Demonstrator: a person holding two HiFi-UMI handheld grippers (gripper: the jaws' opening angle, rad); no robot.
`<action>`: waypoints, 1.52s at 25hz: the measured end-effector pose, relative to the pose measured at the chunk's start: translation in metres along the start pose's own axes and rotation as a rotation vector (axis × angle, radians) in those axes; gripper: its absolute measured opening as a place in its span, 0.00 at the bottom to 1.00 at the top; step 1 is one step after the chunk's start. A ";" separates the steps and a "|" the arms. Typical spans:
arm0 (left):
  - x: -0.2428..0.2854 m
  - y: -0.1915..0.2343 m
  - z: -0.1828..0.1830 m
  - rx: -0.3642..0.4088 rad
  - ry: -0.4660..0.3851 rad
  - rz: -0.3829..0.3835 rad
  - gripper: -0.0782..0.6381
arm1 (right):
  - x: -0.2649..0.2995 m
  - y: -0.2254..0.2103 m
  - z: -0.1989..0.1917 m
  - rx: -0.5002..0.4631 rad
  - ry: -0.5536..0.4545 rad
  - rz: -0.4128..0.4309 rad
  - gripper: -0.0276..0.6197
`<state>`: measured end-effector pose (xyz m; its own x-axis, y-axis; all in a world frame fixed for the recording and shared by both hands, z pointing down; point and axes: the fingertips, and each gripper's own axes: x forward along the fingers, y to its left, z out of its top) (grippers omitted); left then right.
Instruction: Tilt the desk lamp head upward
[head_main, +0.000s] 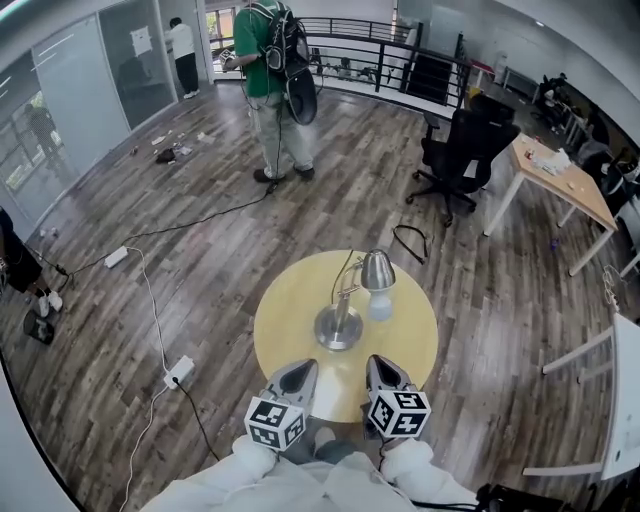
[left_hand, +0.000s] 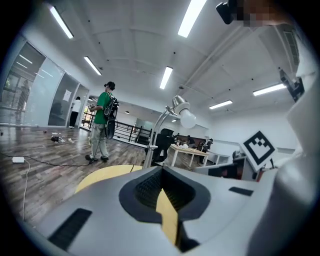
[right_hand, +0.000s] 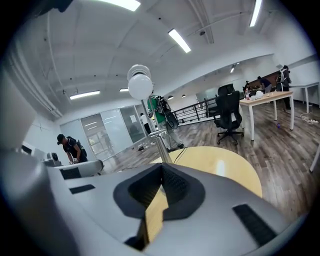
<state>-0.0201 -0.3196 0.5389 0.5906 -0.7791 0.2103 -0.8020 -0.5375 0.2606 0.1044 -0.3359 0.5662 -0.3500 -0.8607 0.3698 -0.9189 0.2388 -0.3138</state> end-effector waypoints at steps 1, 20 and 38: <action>-0.003 -0.002 0.002 -0.005 -0.007 0.001 0.11 | -0.004 0.002 -0.002 -0.006 -0.001 -0.005 0.06; -0.130 -0.037 -0.028 0.064 0.026 -0.054 0.11 | -0.116 0.085 -0.075 0.013 -0.023 -0.119 0.06; -0.154 -0.058 -0.013 0.061 -0.033 -0.004 0.11 | -0.147 0.116 -0.055 -0.163 -0.078 -0.082 0.06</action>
<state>-0.0630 -0.1640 0.5037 0.5917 -0.7863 0.1779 -0.8039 -0.5589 0.2033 0.0388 -0.1569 0.5238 -0.2638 -0.9108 0.3177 -0.9632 0.2311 -0.1375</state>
